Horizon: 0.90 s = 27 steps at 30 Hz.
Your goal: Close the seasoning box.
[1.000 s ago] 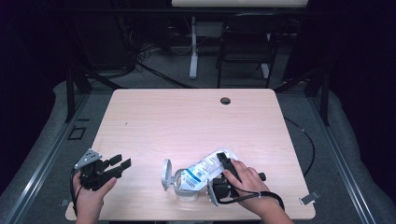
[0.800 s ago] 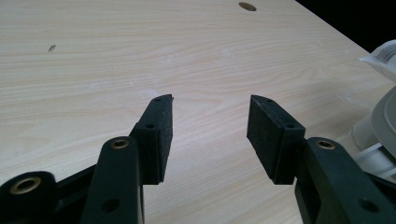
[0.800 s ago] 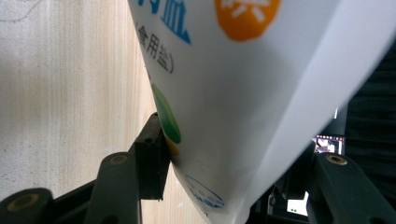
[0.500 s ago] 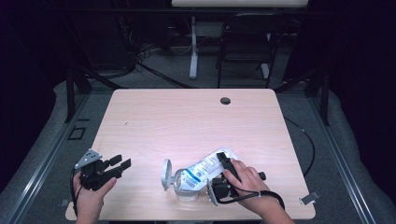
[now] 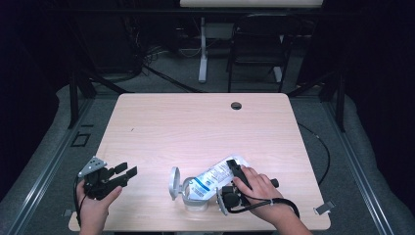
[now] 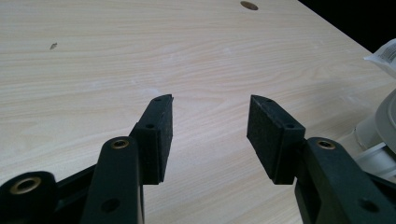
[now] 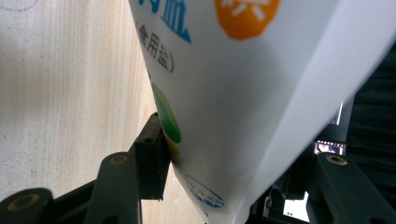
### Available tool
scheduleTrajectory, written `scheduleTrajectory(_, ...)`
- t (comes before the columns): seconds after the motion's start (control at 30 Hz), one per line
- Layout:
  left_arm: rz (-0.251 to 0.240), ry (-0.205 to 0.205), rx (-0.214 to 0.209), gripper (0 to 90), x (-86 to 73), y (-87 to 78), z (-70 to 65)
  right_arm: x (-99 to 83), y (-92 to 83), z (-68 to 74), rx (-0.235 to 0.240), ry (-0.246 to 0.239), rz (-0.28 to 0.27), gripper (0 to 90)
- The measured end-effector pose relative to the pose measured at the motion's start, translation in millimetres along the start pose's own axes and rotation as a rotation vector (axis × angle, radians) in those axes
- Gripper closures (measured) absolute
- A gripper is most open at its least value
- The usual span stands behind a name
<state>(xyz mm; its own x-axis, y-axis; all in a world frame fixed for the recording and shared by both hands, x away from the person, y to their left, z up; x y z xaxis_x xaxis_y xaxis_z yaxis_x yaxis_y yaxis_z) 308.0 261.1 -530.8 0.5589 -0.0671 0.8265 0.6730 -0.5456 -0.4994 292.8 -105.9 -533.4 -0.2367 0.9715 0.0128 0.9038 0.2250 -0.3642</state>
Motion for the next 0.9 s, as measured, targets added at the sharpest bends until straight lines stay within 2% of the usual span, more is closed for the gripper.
scheduleTrajectory(0.1, -0.001, 0.0, 0.001, 51.1, 0.2, -0.2, 0.2, 0.0, -0.1, -0.8, 0.009, -0.006, 0.002, 46.5)
scheduleTrajectory(0.2, -0.002, 0.0, 0.001, 51.1, 0.3, -0.3, 0.3, -0.2, -2.3, -3.0, 0.011, -0.033, 0.034, 46.6)
scheduleTrajectory(0.27, -0.002, 0.0, 0.001, 51.1, 0.3, -0.3, 0.3, 0.2, -0.7, -2.2, 0.014, -0.024, 0.015, 46.6)
scheduleTrajectory(0.43, -0.002, 0.0, 0.002, 51.1, 0.3, -0.5, 0.4, 0.6, -0.7, -2.8, 0.016, -0.028, 0.014, 46.6)
scheduleTrajectory(0.8, -0.003, 0.001, 0.005, 51.1, 0.2, -0.4, 1.1, 1.3, -1.2, -4.4, 0.022, -0.043, 0.024, 46.7)
scheduleTrajectory(0.9, -0.003, 0.001, 0.005, 51.0, 0.1, -0.2, 1.1, 1.4, -2.0, -5.3, 0.02, -0.051, 0.041, 46.7)
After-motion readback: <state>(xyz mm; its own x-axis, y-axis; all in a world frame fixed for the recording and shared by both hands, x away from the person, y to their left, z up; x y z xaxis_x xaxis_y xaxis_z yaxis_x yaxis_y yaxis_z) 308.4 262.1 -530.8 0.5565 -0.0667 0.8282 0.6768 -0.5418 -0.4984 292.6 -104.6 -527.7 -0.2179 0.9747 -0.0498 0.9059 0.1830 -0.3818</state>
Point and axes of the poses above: each handheld gripper's, and its own axes: y roughly forward along the jaws, x roughly out of its top, z roughly to its left, the point moved 4 cm from there along y, roughly forward along the jaws, and after that the axes turned 2 degrees about -x, right-handed, at the moved point
